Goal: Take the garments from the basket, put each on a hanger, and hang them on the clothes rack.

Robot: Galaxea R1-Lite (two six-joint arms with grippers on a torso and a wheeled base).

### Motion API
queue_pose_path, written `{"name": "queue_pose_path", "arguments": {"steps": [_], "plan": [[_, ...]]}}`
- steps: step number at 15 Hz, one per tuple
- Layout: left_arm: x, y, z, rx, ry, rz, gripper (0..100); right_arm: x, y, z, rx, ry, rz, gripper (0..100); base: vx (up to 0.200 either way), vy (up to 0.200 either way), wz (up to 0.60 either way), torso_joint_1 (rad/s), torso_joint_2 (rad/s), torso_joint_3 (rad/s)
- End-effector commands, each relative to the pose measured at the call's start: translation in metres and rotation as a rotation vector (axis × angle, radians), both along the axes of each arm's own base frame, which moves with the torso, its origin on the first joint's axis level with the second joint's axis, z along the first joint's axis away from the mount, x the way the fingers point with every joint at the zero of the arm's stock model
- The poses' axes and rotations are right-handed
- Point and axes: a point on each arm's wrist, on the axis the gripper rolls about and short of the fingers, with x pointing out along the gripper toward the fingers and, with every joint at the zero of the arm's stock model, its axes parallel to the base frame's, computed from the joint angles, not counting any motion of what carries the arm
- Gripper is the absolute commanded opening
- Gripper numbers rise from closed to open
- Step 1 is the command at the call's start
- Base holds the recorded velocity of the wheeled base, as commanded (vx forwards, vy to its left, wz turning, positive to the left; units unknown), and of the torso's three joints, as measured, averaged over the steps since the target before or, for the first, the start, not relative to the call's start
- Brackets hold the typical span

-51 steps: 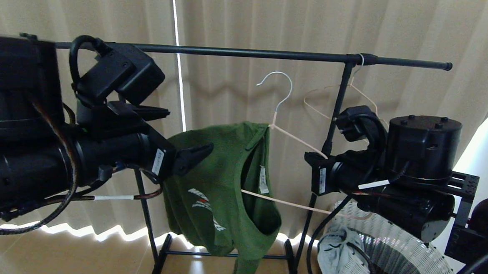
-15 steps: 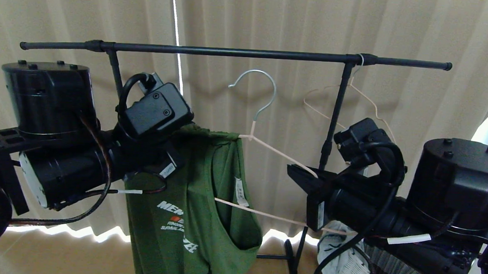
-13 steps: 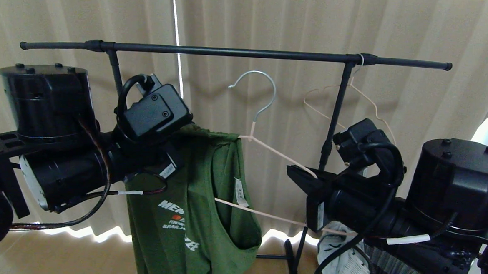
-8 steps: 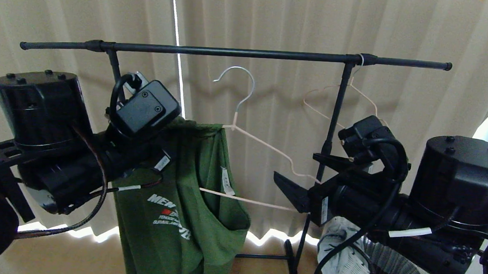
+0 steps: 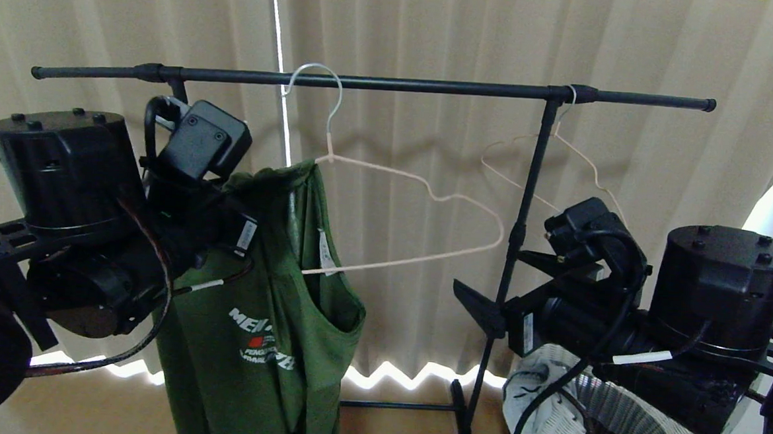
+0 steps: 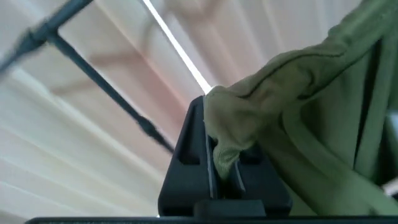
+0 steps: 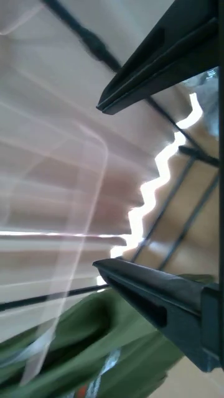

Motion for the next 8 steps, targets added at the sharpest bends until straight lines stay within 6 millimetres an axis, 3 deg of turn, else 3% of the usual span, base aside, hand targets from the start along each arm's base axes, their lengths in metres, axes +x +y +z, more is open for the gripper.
{"name": "queue_pose_path", "arguments": {"steps": [1, 3, 8], "plan": [[-0.001, -0.005, 0.007, -0.054, -0.016, -0.010, 0, 0.001, 0.002, -0.008, -0.017, 0.023, 0.004, 100, 0.000, 0.000, 0.00, 0.000, 0.00, 0.000], [-0.002, -0.007, 0.007, -0.114, -0.013, -0.017, 0, 0.002, 0.004, -0.007, 0.001, 0.004, 0.011, 100, 0.000, 0.000, 0.00, 0.000, 0.00, 0.000], [-0.011, -0.030, 0.024, -0.268, -0.040, -0.111, 0, -0.002, 0.033, -0.010, 0.077, 0.002, 0.083, 100, 0.000, 0.000, 0.00, 0.000, 0.00, 0.000]]}}
